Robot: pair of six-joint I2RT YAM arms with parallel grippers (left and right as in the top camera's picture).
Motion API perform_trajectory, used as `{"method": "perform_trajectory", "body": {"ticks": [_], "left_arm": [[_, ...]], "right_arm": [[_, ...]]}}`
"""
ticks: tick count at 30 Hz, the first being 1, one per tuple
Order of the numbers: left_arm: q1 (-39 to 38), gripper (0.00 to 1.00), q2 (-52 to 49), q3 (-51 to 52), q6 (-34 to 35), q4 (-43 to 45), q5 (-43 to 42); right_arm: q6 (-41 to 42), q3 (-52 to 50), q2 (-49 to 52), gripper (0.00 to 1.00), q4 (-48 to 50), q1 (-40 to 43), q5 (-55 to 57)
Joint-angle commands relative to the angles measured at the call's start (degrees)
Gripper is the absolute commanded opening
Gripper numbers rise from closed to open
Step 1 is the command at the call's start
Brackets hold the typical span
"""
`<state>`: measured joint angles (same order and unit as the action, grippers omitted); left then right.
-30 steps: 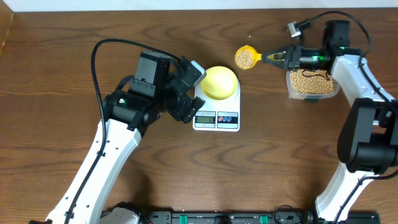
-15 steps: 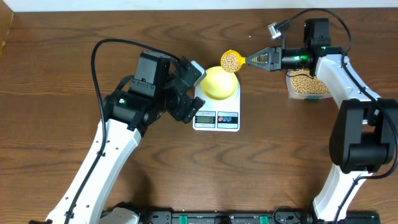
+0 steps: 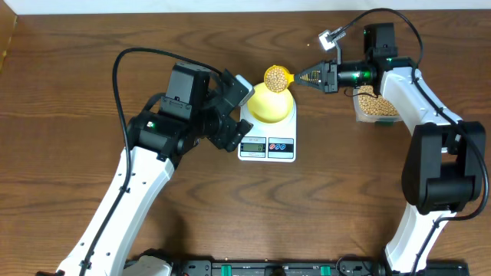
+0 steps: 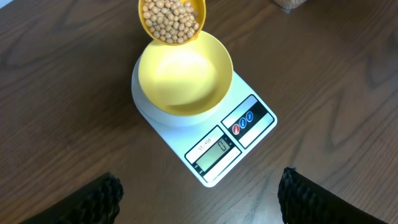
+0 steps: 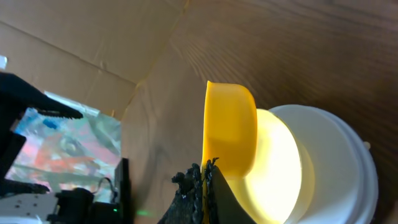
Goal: Scoop item into bowl and weigh 50g on scale
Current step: 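Tip the scoop with the right gripper to pour soybeans into the bowl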
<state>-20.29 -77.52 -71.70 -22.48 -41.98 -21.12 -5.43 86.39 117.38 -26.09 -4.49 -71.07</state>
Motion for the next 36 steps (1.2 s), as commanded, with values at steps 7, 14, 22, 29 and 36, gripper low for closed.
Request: {"method": "perform_trajectory", "body": {"ticks": [7, 14, 22, 29, 36], "left_arm": [[0.3, 0.82, 0.0, 0.4, 0.5, 0.0, -0.7], [0.3, 0.83, 0.0, 0.4, 0.5, 0.0, -0.7], [0.3, 0.82, 0.0, 0.4, 0.5, 0.0, -0.7], [0.3, 0.82, 0.0, 0.4, 0.5, 0.0, -0.7], [0.3, 0.82, 0.0, 0.4, 0.5, 0.0, -0.7]], "right_arm": [[-13.2, 0.0, 0.3, 0.01, 0.0, -1.2, -0.9], [-15.0, 0.0, 0.3, 0.01, 0.0, -2.8, 4.3], [-17.8, 0.0, 0.3, 0.01, -0.1, -3.9, 7.0], [-22.7, 0.0, 0.3, 0.01, -0.1, -3.9, 7.1], [-26.9, 0.0, 0.3, 0.01, -0.1, -3.9, 7.1]]}}
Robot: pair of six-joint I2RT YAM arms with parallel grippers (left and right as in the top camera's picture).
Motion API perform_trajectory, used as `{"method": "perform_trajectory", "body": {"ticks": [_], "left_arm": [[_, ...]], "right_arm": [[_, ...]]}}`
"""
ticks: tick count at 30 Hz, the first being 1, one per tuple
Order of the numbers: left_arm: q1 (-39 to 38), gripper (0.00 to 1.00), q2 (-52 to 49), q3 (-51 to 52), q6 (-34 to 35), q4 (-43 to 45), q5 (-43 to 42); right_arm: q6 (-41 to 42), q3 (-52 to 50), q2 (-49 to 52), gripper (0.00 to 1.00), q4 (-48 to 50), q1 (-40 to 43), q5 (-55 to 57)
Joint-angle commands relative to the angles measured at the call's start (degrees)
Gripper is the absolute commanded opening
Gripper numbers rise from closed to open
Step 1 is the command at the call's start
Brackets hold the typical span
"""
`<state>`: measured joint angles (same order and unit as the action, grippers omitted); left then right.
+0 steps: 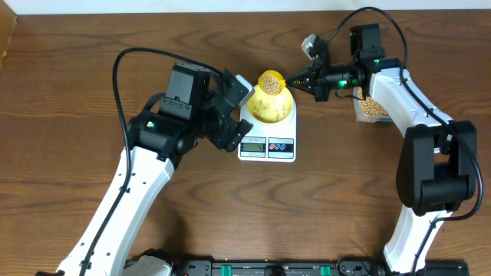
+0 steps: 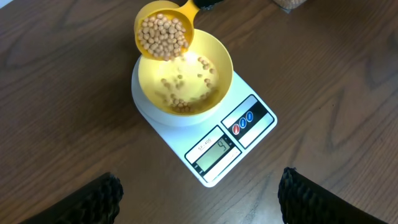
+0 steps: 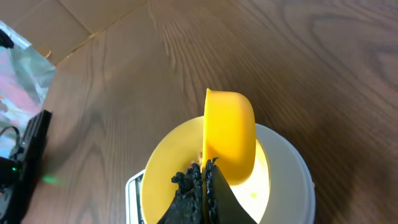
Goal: Scoop item into bowl and weigh 50g on scale
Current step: 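Tip the scoop with the right gripper to pour soybeans into the bowl, then lift the emptied yellow scoop up and away from the bowl, right gripper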
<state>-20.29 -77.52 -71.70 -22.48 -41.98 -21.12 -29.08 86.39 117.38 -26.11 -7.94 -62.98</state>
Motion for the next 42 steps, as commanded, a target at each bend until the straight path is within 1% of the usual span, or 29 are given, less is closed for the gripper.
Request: {"method": "perform_trajectory", "body": {"ticks": [1, 10, 25, 32, 39, 42], "left_arm": [[0.3, 0.82, 0.0, 0.4, 0.5, 0.0, -0.7], [0.3, 0.82, 0.0, 0.4, 0.5, 0.0, -0.7], [0.3, 0.82, 0.0, 0.4, 0.5, 0.0, -0.7], [0.3, 0.82, 0.0, 0.4, 0.5, 0.0, -0.7], [0.3, 0.82, 0.0, 0.4, 0.5, 0.0, -0.7], [0.3, 0.82, 0.0, 0.4, 0.5, 0.0, -0.7]], "right_arm": [[-3.9, 0.0, 0.3, 0.01, -0.1, -0.5, -1.0], [-12.3, 0.0, 0.3, 0.01, -0.2, -0.8, 0.1], [-18.7, 0.0, 0.3, 0.01, -0.3, -1.3, 1.4], [-25.9, 0.0, 0.3, 0.01, -0.7, -1.5, 1.4], [-30.0, 0.0, 0.3, 0.01, -0.6, -1.5, 1.4], [-30.4, 0.0, 0.3, 0.01, -0.4, -1.5, 1.3]]}}
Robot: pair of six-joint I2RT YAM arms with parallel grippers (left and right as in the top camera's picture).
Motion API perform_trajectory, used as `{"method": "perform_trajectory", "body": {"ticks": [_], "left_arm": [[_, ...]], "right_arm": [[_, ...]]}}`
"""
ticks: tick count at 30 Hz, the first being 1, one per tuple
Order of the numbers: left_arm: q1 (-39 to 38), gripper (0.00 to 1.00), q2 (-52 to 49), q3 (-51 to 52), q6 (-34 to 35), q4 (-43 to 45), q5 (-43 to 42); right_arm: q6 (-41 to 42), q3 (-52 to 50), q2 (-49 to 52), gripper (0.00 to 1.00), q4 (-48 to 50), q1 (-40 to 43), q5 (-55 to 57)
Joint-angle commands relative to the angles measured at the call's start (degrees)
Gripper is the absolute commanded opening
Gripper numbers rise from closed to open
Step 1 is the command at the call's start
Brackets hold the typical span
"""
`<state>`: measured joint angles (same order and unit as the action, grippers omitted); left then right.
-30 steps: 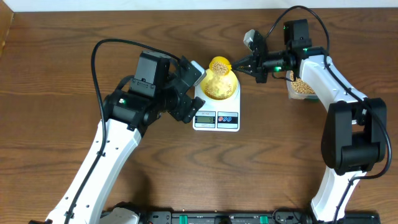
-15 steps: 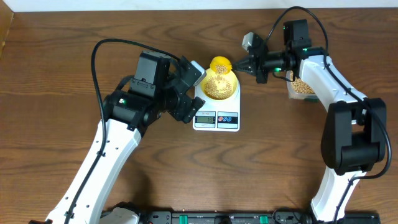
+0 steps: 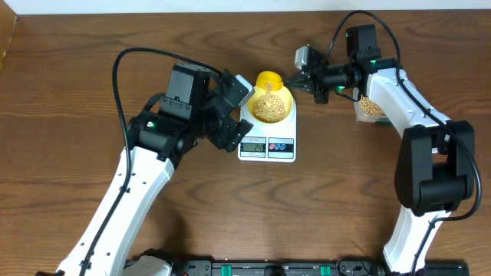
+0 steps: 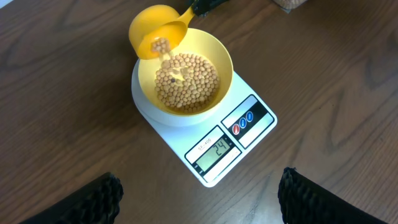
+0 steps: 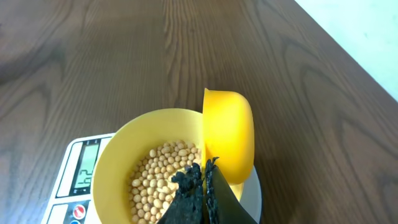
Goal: Scoop item into bowl and weigh 50g on scale
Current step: 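Lift the emptied yellow scoop up and away from the bowl, right gripper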
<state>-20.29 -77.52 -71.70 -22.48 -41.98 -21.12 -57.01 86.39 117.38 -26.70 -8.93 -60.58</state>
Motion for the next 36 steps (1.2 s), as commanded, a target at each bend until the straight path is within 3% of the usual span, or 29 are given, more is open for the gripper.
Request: {"method": "perform_trajectory", "body": {"ticks": [1, 20, 36], "left_arm": [[0.3, 0.82, 0.0, 0.4, 0.5, 0.0, -0.7], [0.3, 0.82, 0.0, 0.4, 0.5, 0.0, -0.7], [0.3, 0.82, 0.0, 0.4, 0.5, 0.0, -0.7]], "right_arm": [[-2.4, 0.0, 0.3, 0.01, 0.2, -0.5, -1.0], [1.2, 0.4, 0.3, 0.01, 0.2, -0.5, -4.7], [14.6, 5.1, -3.0, 0.01, 5.0, -0.1, -5.0]]}}
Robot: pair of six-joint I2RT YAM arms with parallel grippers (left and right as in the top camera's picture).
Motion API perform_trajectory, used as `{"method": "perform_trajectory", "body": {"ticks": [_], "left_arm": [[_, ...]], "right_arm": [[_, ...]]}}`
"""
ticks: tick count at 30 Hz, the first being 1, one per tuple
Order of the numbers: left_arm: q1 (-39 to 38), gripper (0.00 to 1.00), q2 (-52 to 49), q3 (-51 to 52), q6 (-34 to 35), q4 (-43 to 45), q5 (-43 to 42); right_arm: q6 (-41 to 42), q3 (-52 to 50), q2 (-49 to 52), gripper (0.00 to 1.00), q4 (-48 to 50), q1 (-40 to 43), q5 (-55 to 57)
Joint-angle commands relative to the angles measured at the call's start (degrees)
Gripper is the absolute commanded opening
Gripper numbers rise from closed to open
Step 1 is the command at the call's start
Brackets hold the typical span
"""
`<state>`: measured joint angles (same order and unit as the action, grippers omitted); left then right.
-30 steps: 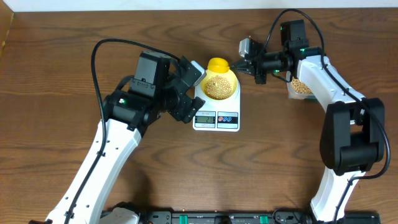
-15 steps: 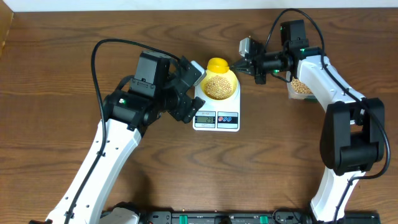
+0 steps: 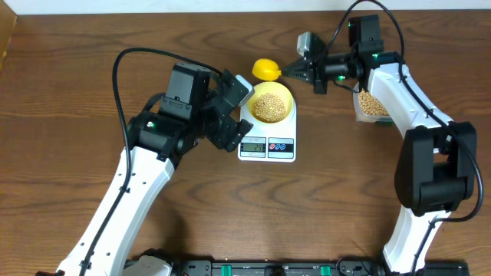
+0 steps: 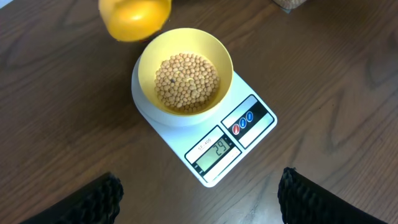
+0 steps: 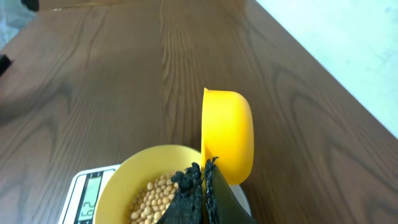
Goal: Scoop item into bowl and weigh 50g on scale
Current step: 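Lift the emptied yellow scoop up and away from the bowl, right gripper, then carry the scoop right and lower it over the soybean tub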
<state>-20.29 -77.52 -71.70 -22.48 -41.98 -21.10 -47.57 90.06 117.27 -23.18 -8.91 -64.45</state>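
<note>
A yellow bowl [image 3: 271, 104] holding a layer of soybeans [image 4: 185, 81] sits on the white scale [image 3: 267, 146]; its display [image 4: 217, 149] reads 29 in the left wrist view. My right gripper [image 5: 203, 177] is shut on the handle of the yellow scoop [image 3: 265, 70], which hangs turned over, up and left of the bowl, clear of its rim. The scoop [image 5: 227, 143] shows only its outside. My left gripper [image 4: 198, 186] hovers open over the table in front of the scale, holding nothing.
A clear tub of soybeans [image 3: 371, 104] stands to the right of the scale, under the right arm. The left arm's body [image 3: 184, 115] lies close to the scale's left side. The table's far edge [image 3: 245, 9] runs behind the scoop.
The scoop has moved from over the bowl's far rim, where its last beans were falling, to a spot up and left of the bowl. The display went from 24 to 29.
The right gripper held a full scoop over the empty bowl, display at 0. Then the scoop was tipped with beans landing in the bowl, reading 4. Then it was nearly empty at 24. Now it is clear of the bowl at 29. The left arm stayed still.
</note>
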Motion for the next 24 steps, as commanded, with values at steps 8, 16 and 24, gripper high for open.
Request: {"method": "perform_trajectory", "body": {"ticks": [8, 16, 24], "left_arm": [[0.3, 0.82, 0.0, 0.4, 0.5, 0.0, -0.7], [0.3, 0.82, 0.0, 0.4, 0.5, 0.0, -0.7], [0.3, 0.82, 0.0, 0.4, 0.5, 0.0, -0.7]], "right_arm": [[16.5, 1.4, -6.8, 0.01, 7.2, 0.5, 6.8], [22.1, 1.4, -10.1, 0.01, 7.5, 1.4, 16.2], [28.2, 1.4, -12.7, 0.01, 7.5, 2.6, 25.1]]}}
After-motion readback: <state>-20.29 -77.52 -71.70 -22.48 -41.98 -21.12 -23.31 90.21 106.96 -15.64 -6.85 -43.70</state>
